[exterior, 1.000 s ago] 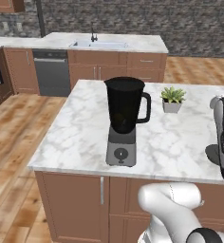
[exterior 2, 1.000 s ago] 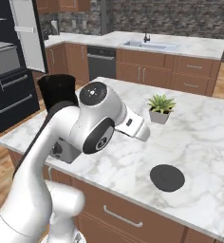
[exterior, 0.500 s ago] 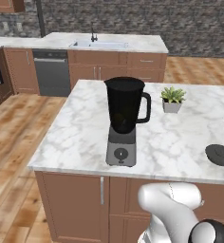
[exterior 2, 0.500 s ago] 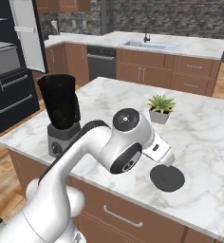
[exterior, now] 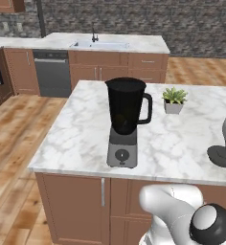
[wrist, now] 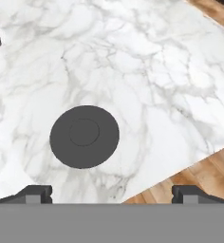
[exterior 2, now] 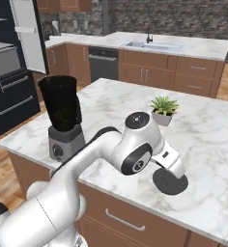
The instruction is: Grab the lemon and lime from the fridge, place them in the blender, close the lid, and turn on the blender to create a marinade.
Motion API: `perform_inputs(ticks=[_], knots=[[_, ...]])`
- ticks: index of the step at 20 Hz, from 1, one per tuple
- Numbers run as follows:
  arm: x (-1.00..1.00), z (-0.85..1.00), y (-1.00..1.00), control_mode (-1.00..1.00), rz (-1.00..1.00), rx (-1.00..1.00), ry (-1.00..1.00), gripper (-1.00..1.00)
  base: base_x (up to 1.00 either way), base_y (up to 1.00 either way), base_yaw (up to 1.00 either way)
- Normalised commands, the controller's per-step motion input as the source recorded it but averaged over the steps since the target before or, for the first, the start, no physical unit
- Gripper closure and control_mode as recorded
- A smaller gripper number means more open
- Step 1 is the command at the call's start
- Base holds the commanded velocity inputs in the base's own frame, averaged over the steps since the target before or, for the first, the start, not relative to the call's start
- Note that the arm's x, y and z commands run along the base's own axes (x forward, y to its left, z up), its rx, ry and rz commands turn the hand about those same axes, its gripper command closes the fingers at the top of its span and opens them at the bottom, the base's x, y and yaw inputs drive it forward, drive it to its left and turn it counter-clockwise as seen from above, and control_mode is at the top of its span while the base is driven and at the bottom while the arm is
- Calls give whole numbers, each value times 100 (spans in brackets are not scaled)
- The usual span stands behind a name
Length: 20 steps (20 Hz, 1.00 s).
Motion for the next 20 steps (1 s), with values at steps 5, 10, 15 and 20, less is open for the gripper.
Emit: perform_inputs(ticks=[5,10,15,20], knots=[[2,-26,0,-100,0,5,4,-100,0,0,0],[5,-21,0,-100,1,12,4,-100,0,0,0],[18,-12,0,-100,2,6,17,-100,0,0,0],[31,-12,0,-100,2,5,22,-100,0,0,0]])
